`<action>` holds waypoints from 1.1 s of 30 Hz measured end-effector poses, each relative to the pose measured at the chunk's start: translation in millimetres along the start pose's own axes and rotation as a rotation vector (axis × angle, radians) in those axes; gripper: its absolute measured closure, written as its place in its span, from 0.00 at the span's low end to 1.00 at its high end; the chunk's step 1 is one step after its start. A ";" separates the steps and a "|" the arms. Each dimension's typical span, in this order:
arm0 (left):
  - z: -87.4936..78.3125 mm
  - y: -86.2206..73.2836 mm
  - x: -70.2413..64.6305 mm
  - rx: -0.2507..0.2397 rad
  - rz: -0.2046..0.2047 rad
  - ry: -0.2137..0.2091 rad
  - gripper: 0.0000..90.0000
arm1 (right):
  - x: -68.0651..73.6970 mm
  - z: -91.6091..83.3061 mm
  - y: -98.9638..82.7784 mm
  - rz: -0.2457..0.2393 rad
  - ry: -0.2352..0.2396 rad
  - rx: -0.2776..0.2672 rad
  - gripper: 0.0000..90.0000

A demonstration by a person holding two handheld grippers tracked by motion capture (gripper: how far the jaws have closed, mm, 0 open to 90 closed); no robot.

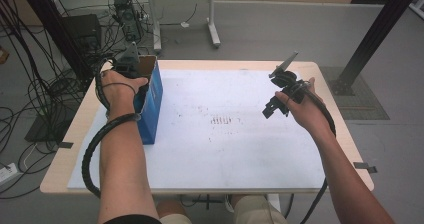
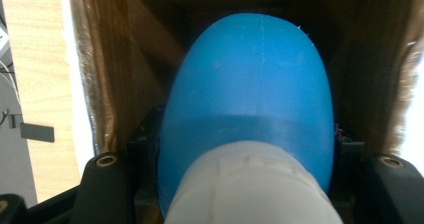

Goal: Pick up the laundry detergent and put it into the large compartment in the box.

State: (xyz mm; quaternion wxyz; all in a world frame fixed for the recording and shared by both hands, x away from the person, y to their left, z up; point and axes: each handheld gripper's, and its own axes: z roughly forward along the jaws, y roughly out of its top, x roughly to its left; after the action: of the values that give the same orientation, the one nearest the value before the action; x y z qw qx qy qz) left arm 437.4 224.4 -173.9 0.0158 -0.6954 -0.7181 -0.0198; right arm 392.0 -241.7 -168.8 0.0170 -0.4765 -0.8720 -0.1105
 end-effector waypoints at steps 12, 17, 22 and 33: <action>1.5 -3.8 4.9 -0.013 -0.005 -0.013 0.41 | 4.0 0.2 1.1 -0.008 -0.008 0.004 0.10; 1.7 -4.3 6.4 -0.014 -0.007 -0.018 0.40 | 6.1 -2.7 1.4 -0.007 -0.011 0.001 0.10; 1.8 -4.2 7.1 -0.015 -0.008 -0.020 0.40 | 7.3 -4.2 2.1 -0.004 -0.014 -0.004 0.10; 2.5 -5.6 9.7 -0.020 -0.013 -0.028 0.40 | 10.6 -5.8 4.1 -0.007 -0.018 -0.004 0.10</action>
State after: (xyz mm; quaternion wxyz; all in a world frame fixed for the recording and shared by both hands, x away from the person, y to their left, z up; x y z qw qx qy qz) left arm 431.6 234.1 -176.0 -0.0015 -0.6912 -0.7225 -0.0176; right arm 389.2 -232.0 -161.0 0.0077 -0.4743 -0.8737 -0.1080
